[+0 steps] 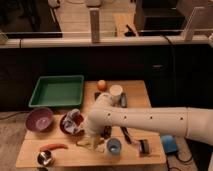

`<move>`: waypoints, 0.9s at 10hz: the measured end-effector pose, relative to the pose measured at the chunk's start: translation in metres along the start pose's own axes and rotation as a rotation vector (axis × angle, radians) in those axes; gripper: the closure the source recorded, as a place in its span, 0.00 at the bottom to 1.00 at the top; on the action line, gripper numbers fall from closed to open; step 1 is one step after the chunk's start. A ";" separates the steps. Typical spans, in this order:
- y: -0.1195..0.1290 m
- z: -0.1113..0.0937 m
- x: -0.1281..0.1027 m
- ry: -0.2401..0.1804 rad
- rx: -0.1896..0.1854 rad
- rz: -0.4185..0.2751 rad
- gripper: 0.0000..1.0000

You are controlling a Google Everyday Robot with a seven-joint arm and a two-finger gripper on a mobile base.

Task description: Place banana in tray

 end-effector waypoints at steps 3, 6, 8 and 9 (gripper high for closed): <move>0.017 0.007 0.002 -0.025 -0.052 0.035 0.20; 0.023 0.025 0.002 -0.034 -0.100 0.055 0.20; 0.019 0.040 -0.002 -0.035 -0.129 0.049 0.20; 0.017 0.047 -0.001 -0.028 -0.144 0.049 0.20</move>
